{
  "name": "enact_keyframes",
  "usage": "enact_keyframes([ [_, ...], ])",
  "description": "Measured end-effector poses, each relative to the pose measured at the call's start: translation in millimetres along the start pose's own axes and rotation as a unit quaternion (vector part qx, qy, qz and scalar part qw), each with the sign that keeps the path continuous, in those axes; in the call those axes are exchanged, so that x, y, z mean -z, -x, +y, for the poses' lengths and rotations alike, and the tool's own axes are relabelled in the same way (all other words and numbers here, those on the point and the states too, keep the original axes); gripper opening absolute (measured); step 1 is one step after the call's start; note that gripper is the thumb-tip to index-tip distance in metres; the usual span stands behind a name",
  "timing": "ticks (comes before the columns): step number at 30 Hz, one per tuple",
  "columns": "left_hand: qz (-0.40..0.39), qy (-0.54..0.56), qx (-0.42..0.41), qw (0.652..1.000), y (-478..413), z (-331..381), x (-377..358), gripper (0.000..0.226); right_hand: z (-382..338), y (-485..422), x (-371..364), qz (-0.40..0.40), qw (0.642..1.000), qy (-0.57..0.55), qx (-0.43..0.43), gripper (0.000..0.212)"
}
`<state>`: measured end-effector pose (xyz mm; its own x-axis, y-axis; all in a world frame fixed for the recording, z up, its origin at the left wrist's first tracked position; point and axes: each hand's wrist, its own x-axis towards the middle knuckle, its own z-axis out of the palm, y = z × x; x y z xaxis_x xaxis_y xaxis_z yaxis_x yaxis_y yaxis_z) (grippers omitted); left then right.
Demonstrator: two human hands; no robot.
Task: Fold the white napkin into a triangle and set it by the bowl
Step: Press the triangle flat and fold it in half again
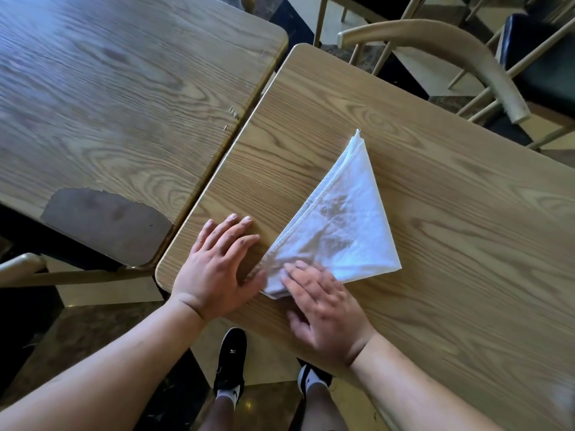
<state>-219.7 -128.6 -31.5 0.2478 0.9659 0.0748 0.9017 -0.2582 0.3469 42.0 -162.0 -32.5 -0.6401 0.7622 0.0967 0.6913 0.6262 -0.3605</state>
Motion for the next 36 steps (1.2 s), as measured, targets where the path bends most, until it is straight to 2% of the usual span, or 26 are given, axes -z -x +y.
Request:
enact_keyframes([
  [4, 0.012, -0.002, 0.004, 1.0, -0.2, 1.6, -1.4, 0.064, 47.5, 43.5, 19.3, -0.024, 0.998, 0.031, -0.046, 0.074],
  [9, 0.023, 0.007, 0.006, 1.0, -0.7, 2.4, -2.4, 0.063, 98.3, 92.3, 45.7, -0.008, 0.986, 0.069, -0.152, 0.073],
  [13, 0.016, 0.015, 0.021, 1.0, -0.6, 5.2, -1.8, 0.062, 102.1, 98.7, 44.2, 0.011, 0.984, 0.081, -0.161, 0.077],
  [16, 0.027, 0.021, 0.052, 0.998, -11.0, 22.2, -5.8, 0.052, 102.4, 99.1, 42.8, 0.013, 0.984, 0.086, -0.158, 0.078],
  [19, 0.042, 0.025, -0.045, 0.998, -35.1, 60.4, -17.0, 0.039, 103.7, 100.2, 41.9, 0.016, 0.984, 0.091, -0.155, 0.077],
  [26, -0.079, 0.082, -0.283, 0.952, -92.1, 155.1, -61.1, 0.052, 106.5, 101.7, 38.0, 0.02, 0.984, 0.09, -0.154, 0.072],
  [30, -0.131, 0.075, -0.32, 0.935, -103.4, 155.7, -72.6, 0.062, 107.0, 102.8, 36.8, 0.019, 0.984, 0.089, -0.153, 0.069],
  [36, -0.117, -0.016, -0.321, 0.94, -120.3, 135.9, -70.8, 0.067, 106.7, 101.0, 39.3, 0.018, 0.984, 0.089, -0.151, 0.073],
])
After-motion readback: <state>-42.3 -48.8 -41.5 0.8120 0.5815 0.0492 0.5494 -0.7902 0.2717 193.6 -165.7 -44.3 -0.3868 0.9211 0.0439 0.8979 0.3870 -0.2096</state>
